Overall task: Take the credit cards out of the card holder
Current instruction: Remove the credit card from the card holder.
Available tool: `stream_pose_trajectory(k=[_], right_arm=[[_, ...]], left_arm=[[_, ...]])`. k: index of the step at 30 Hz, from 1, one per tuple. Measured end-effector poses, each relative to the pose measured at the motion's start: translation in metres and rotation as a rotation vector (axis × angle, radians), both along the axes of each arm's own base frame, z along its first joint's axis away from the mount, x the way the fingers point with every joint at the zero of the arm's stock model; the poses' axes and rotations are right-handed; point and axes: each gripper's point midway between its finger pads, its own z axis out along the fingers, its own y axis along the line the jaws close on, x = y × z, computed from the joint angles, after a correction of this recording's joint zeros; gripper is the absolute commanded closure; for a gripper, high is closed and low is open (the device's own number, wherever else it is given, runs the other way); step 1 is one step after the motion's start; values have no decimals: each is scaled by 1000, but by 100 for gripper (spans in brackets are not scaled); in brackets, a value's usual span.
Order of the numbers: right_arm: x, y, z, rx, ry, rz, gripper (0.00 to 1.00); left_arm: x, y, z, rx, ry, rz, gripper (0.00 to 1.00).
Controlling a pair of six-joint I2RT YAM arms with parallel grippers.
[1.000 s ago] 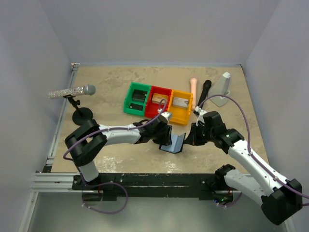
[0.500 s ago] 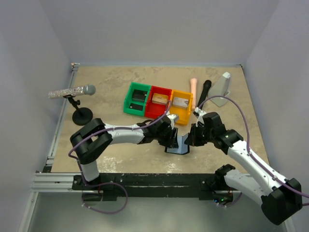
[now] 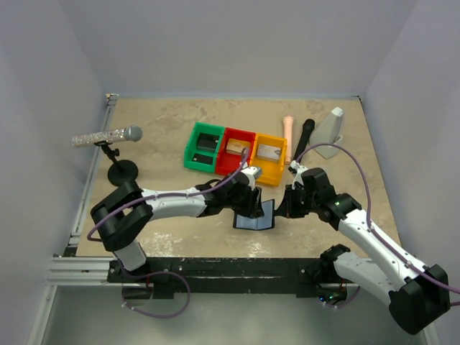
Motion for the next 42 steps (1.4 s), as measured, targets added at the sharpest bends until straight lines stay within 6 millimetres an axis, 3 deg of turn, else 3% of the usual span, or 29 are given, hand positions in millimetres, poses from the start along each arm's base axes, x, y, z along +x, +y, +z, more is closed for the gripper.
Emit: stream_pose_trajectory(k=[4, 9, 15, 28, 36, 42], right_arm=[[0, 0, 0, 0, 0, -1, 100], [0, 0, 0, 0, 0, 0, 100], [0, 0, 0, 0, 0, 0, 100], [0, 0, 0, 0, 0, 0, 100], [0, 0, 0, 0, 0, 0, 100], [0, 0, -2, -4, 7, 0, 100]], left_arm=[[9, 17, -3, 61, -18, 89, 45], [14, 46, -26, 165, -2, 190, 38], [12, 66, -30, 198, -8, 245, 35], [12, 65, -29, 185, -13, 241, 36], [15, 61, -13, 127, -42, 244, 36], [11, 59, -21, 135, -21, 227, 36]])
